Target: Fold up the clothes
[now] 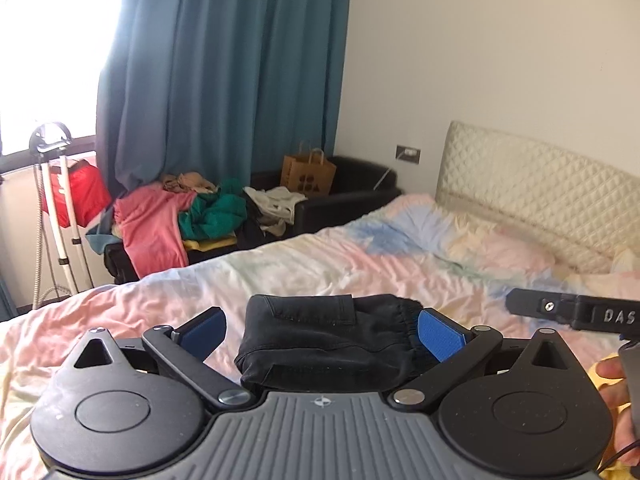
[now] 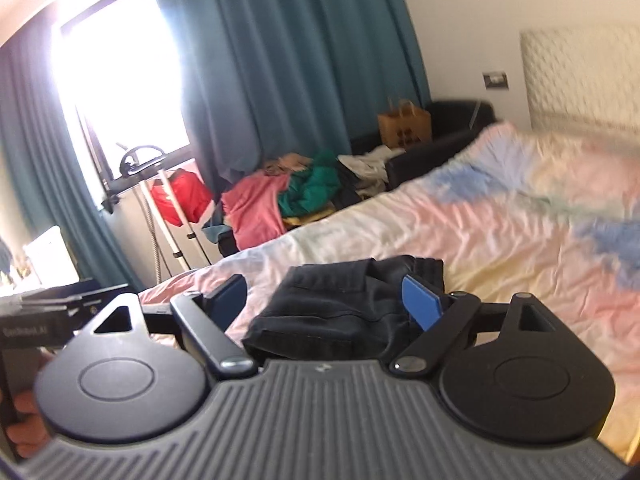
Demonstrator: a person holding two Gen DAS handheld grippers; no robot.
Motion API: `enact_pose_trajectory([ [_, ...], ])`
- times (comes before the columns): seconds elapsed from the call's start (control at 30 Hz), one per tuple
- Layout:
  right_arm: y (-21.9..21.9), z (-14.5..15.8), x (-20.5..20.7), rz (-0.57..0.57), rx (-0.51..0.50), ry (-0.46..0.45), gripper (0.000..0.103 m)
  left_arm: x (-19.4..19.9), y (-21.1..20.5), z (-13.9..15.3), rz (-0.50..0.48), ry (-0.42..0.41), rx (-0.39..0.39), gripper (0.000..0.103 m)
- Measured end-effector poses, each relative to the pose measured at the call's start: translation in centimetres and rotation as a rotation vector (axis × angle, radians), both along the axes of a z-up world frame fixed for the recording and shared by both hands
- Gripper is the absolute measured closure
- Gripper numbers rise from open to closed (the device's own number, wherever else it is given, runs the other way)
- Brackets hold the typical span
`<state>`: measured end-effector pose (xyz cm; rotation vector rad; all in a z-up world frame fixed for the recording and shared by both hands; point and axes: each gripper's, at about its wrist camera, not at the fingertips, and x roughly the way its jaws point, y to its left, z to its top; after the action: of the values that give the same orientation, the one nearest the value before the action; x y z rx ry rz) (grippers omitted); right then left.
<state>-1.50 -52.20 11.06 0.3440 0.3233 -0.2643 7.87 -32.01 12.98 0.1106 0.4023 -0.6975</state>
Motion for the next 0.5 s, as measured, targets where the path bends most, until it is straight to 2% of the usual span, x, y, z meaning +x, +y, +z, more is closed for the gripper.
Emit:
enact_pose_trajectory([
  [0.13, 3.0, 0.4, -1.9, 0.009, -0.071, -0.013, 0.017, -3.9, 2.4, 1.0, 0.033, -0.034, -0.001, 0.0],
  [0.23, 4.7, -0.5, -3.3, 0.018, -0.076, -0.037, 0.017, -6.7, 3.9, 0.7, 0.061, -0.062, 0.003, 0.0],
  [0.5, 8.1, -4.2, -4.4, 0.015, -0.147, -0.05, 0.017, -9.9, 6.1, -2.0, 0.113, -0.047, 0.027, 0.0],
])
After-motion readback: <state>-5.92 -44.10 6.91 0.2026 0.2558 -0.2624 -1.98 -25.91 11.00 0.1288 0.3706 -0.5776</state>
